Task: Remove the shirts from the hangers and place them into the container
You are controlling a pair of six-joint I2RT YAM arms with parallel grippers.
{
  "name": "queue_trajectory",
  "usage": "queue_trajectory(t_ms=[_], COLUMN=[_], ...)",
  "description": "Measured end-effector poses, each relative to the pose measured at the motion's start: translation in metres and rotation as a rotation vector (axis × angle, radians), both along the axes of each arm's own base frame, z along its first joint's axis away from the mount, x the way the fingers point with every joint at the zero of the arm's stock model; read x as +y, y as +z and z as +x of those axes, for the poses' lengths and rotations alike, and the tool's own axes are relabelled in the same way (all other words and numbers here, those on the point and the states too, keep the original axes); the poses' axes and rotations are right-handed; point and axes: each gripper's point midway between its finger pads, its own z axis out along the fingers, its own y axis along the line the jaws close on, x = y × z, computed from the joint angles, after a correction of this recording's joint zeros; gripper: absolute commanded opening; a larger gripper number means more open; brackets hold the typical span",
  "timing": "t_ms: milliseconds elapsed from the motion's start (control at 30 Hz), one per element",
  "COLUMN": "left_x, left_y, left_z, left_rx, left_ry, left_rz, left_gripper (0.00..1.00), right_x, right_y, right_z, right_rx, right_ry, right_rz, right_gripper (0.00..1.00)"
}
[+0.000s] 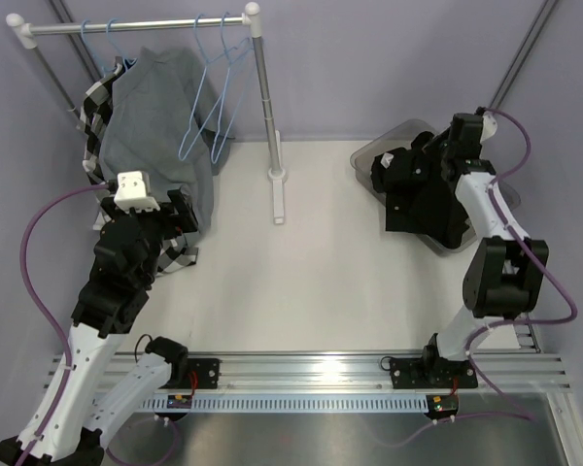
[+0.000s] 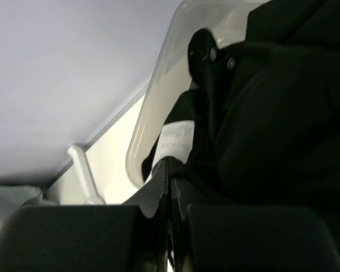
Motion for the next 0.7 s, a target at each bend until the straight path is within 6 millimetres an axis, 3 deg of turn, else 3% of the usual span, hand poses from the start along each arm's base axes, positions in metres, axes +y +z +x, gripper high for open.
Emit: queue_trajectory(t_ms=[167,300,400,533,700], left_x=[0.0,0.0,0.0,0.0,0.0], left_y=[0.0,0.0,0.0,0.0,0.0], left_z=[0.0,0.0,0.0,0.0,0.0], left_rx=[0.0,0.0,0.0,0.0,0.0], left_ry=[0.0,0.0,0.0,0.0,0.0], left_rz=[0.0,0.001,0.001,0.001,0.001], left_gripper=[0.99,0.99,0.99,0.99,0.99], right_x=[-0.024,-0.037,-0.041,-0.043,-0.04], right_y=[-0.045,-0.11,-0.15,-0.163,-0.151], right_z=[0.033,0.029,0.02,0.023,0.021], right_rx=[0.109,0.273,0.395,0.456,0.43], right_ry=[-0.045,-0.066,-0.064,-0.045,0.001], right_rz=[-0.006,0.011,0.039,0.062,0.041], right_gripper=[0.0,0.04,0.13,0.21,0.38])
